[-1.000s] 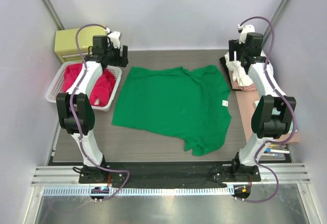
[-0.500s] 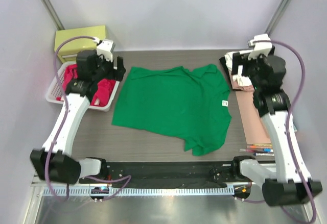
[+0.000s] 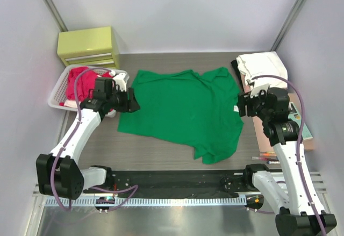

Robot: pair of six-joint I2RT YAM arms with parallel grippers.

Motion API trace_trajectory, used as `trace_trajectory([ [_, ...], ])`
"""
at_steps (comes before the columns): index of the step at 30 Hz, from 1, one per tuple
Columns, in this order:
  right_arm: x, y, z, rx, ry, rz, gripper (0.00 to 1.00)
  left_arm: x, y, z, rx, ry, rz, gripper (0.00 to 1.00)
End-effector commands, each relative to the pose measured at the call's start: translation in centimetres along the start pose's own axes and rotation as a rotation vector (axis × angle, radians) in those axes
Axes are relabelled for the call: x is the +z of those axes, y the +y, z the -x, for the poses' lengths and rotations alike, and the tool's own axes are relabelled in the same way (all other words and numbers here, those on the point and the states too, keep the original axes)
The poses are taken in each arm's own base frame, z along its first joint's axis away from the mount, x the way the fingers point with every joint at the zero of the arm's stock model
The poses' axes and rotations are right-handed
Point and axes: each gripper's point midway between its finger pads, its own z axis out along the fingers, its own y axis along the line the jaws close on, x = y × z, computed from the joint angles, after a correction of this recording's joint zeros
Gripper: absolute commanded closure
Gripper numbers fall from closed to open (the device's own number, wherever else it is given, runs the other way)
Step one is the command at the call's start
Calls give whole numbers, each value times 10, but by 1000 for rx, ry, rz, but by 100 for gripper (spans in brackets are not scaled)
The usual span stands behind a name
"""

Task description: Fold and stack the t-shirts

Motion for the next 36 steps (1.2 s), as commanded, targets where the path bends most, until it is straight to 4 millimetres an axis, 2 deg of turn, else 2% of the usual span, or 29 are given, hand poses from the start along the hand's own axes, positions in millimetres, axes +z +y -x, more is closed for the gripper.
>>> trace_trajectory([
  [1,5,5,-18,-4,59,29,97,3,13,-1,-22,-32,64,84],
  [2,3,5,-15,-3,34,24,99,2,18,-1,-14,-38,92,100],
  [7,7,17,-22,-22,74,104,99,-4,19,3,7,-74,112,100],
  [9,12,33,-52,-53,226,217,99,-2,21,-1,11,-59,118,100],
  [11,8,37,-62,-95,292,264,99,0,24,-5,15,-46,131,100],
  [13,1,36,-57,-124,267,265,99,-2,25,0,22,-65,140,100],
  [16,-6,45,-60,-178,276,332,99,-5,22,11,36,-105,133,100],
  [18,0,41,-66,-246,287,308,99,-4,20,19,46,-123,126,100],
  [19,3,41,-78,-284,303,305,99,-1,21,18,42,-111,126,100],
  [20,8,34,-81,-342,305,266,99,0,19,19,43,-108,117,100],
  [22,12,50,-103,-411,363,329,99,3,21,19,38,-98,120,100],
  [25,12,80,-125,-467,431,454,99,7,23,19,39,-89,126,100],
  [27,13,89,-135,-510,459,490,99,7,25,20,43,-87,132,100],
  [28,12,99,-138,-555,462,524,99,8,25,21,47,-89,135,100],
  [30,14,104,-149,-613,500,543,99,9,26,21,44,-82,137,100],
  [36,5,139,-155,-723,517,663,99,11,30,19,54,-71,151,100],
])
